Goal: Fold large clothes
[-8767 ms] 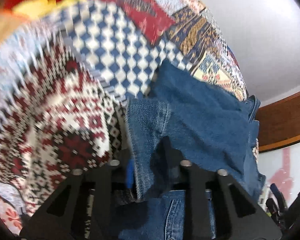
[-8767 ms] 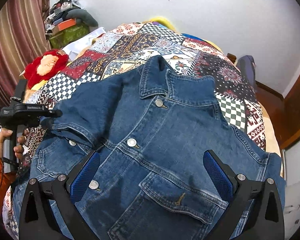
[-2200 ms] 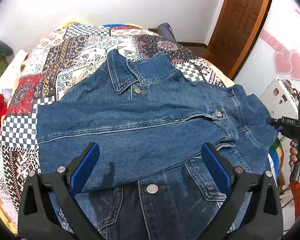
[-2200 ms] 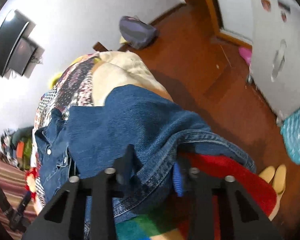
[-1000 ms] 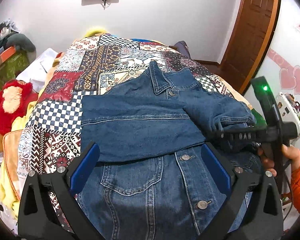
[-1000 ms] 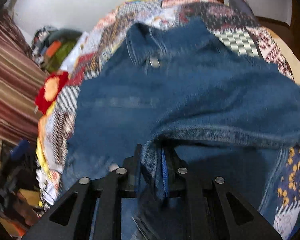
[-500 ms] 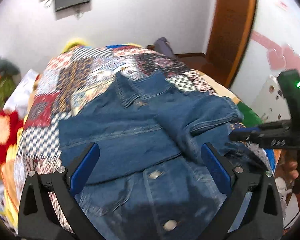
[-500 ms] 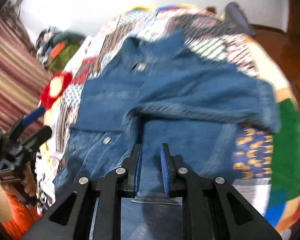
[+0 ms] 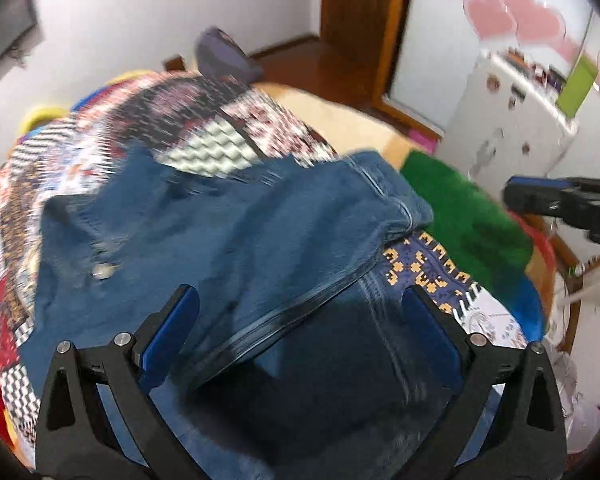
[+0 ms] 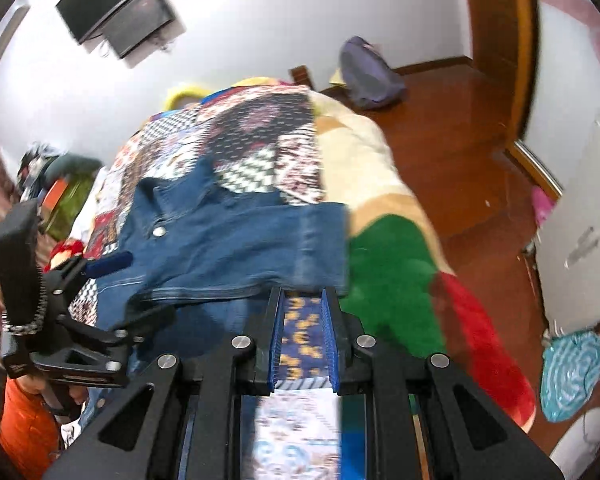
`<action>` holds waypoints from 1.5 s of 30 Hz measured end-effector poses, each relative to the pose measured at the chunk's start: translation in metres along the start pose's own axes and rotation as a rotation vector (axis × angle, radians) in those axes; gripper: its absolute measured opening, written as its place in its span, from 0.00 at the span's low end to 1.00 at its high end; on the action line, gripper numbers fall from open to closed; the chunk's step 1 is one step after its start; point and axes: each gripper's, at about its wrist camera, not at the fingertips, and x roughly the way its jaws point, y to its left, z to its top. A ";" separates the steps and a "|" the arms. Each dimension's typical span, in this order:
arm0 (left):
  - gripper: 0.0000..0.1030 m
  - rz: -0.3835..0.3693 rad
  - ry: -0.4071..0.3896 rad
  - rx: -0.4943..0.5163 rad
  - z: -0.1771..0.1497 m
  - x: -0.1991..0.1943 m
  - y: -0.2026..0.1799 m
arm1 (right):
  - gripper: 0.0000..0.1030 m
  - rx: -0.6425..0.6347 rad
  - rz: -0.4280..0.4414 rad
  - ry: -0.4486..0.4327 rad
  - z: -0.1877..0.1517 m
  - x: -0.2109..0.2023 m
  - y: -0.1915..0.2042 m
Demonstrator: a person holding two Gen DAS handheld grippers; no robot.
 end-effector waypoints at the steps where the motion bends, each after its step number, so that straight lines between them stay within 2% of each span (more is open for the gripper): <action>1: 0.99 -0.003 0.018 0.004 0.002 0.007 -0.002 | 0.14 0.015 -0.002 0.007 -0.001 0.002 -0.007; 3: 0.98 -0.004 0.064 0.007 0.006 0.030 -0.005 | 0.14 0.036 -0.003 0.016 -0.004 0.004 -0.019; 6: 0.88 0.010 0.087 -0.011 0.011 0.050 -0.005 | 0.14 0.053 -0.003 0.036 -0.008 0.013 -0.028; 9: 0.82 -0.014 0.068 -0.045 0.014 0.053 0.002 | 0.14 0.059 0.006 0.054 -0.012 0.022 -0.030; 14: 0.55 -0.060 0.006 -0.057 0.014 0.036 0.007 | 0.14 0.068 0.022 0.089 -0.015 0.040 -0.025; 16: 0.39 -0.068 -0.016 -0.048 0.012 0.027 0.008 | 0.14 0.059 0.022 0.098 -0.015 0.045 -0.022; 17: 0.35 -0.085 -0.023 -0.058 0.012 0.025 0.010 | 0.14 0.057 0.023 0.100 -0.015 0.047 -0.020; 18: 0.27 -0.085 -0.032 -0.069 0.011 0.020 0.012 | 0.14 0.054 0.027 0.103 -0.015 0.049 -0.018; 21: 0.17 -0.072 -0.055 -0.060 0.010 0.012 0.016 | 0.14 0.041 0.034 0.111 -0.015 0.054 -0.011; 25: 0.14 -0.037 -0.128 -0.089 0.013 -0.012 0.034 | 0.14 0.023 0.044 0.116 -0.015 0.056 0.000; 28: 0.14 0.007 -0.219 -0.138 0.012 -0.045 0.059 | 0.14 -0.004 0.049 0.117 -0.012 0.057 0.013; 31: 0.13 0.056 -0.284 -0.191 -0.001 -0.076 0.087 | 0.14 -0.052 0.037 0.115 -0.006 0.061 0.031; 33: 0.13 0.091 -0.301 -0.223 -0.014 -0.090 0.105 | 0.14 -0.090 0.029 0.109 -0.002 0.064 0.043; 38: 0.13 0.176 -0.266 -0.337 -0.069 -0.106 0.162 | 0.14 -0.198 0.006 0.115 0.003 0.080 0.075; 40: 0.13 0.184 -0.231 -0.389 -0.094 -0.101 0.180 | 0.14 -0.247 -0.028 0.130 0.001 0.094 0.083; 42: 0.13 0.178 -0.200 -0.440 -0.121 -0.096 0.195 | 0.14 -0.278 -0.096 0.176 -0.004 0.118 0.084; 45: 0.13 0.168 -0.151 -0.503 -0.156 -0.081 0.210 | 0.14 -0.246 -0.092 0.225 -0.011 0.140 0.074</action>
